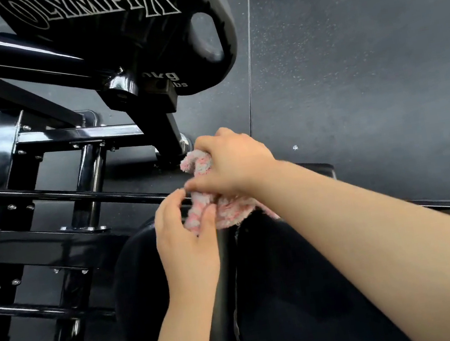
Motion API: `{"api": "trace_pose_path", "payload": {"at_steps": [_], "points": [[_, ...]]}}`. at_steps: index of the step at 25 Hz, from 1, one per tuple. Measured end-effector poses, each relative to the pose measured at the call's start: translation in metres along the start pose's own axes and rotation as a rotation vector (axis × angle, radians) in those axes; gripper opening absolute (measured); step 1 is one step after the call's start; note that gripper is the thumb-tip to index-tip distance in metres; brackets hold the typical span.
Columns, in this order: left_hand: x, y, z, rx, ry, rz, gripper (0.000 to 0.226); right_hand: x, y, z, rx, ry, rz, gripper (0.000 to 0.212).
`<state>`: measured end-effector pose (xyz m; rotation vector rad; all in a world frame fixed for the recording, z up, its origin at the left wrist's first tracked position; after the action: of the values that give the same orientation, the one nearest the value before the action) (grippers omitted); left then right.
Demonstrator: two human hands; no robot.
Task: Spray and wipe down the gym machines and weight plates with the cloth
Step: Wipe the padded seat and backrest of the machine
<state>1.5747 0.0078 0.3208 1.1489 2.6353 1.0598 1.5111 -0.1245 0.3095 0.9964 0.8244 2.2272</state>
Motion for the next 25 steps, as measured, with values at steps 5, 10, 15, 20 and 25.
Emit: {"api": "trace_pose_path", "payload": {"at_steps": [5, 10, 15, 20, 25], "points": [[-0.026, 0.002, -0.036, 0.16, -0.009, -0.113, 0.028, -0.039, 0.005, 0.005, -0.177, -0.078, 0.309, 0.019], [-0.041, 0.002, -0.045, 0.182, 0.017, -0.143, 0.021, -0.051, -0.015, -0.031, -0.563, -0.205, 0.495, 0.02], [-0.039, -0.009, -0.027, 0.243, 0.158, -0.139, 0.016, -0.04, -0.009, -0.034, -0.534, -0.107, 0.468, 0.024], [-0.043, -0.006, -0.027, 0.285, 0.211, -0.294, 0.023, -0.032, 0.004, 0.011, -0.053, 0.245, 0.519, 0.021], [-0.052, -0.006, -0.038, 0.174, 0.143, -0.33, 0.011, -0.063, -0.003, 0.008, -0.006, 0.038, 0.727, 0.028]]}}
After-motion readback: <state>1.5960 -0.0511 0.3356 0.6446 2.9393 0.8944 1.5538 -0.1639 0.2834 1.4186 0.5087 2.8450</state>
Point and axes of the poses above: each hand's wrist, its own x-axis away from the middle knuckle, its own y-axis out of the back of the hand, z = x × y, the point moved 5 cm from there along -x, towards the middle knuckle, and after that the axes turned 2 degrees about x, right-handed, at the moved point
